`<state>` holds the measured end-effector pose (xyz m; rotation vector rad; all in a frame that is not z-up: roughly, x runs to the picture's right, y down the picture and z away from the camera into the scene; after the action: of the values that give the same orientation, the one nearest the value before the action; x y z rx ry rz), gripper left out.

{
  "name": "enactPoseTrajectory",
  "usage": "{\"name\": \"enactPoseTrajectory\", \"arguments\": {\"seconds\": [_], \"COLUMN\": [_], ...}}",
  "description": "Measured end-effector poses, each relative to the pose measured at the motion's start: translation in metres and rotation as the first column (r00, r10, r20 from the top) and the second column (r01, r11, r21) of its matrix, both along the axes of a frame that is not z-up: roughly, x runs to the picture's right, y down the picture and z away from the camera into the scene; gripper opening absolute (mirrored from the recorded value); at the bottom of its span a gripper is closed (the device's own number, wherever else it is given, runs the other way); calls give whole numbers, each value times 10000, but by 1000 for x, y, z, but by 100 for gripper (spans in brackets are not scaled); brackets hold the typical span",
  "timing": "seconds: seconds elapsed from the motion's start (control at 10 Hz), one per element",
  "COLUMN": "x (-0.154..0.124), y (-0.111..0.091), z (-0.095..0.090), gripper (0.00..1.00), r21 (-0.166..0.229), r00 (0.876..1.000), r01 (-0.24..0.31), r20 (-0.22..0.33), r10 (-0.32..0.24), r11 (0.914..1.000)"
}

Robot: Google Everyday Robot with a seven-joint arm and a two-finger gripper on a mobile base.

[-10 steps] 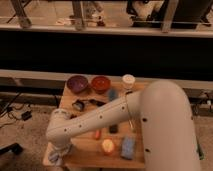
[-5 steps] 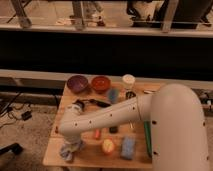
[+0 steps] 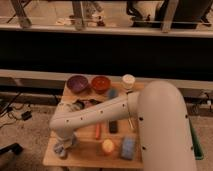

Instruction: Wipe table surface with towel

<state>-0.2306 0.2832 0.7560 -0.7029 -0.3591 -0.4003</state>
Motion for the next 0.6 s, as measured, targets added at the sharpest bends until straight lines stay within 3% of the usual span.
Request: {"name": "enactPoseTrajectory", "arguments": {"seconds": [0.3,0.6], "x": [-15,16], "y": [15,25], "z": [-28,-31], "gripper": [0,0], "r21": [-51,-261], "r00": [9980,9986], "r01": [79,9], "r20": [634,532], "r10": [-75,5], "r11": [10000,9997]}}
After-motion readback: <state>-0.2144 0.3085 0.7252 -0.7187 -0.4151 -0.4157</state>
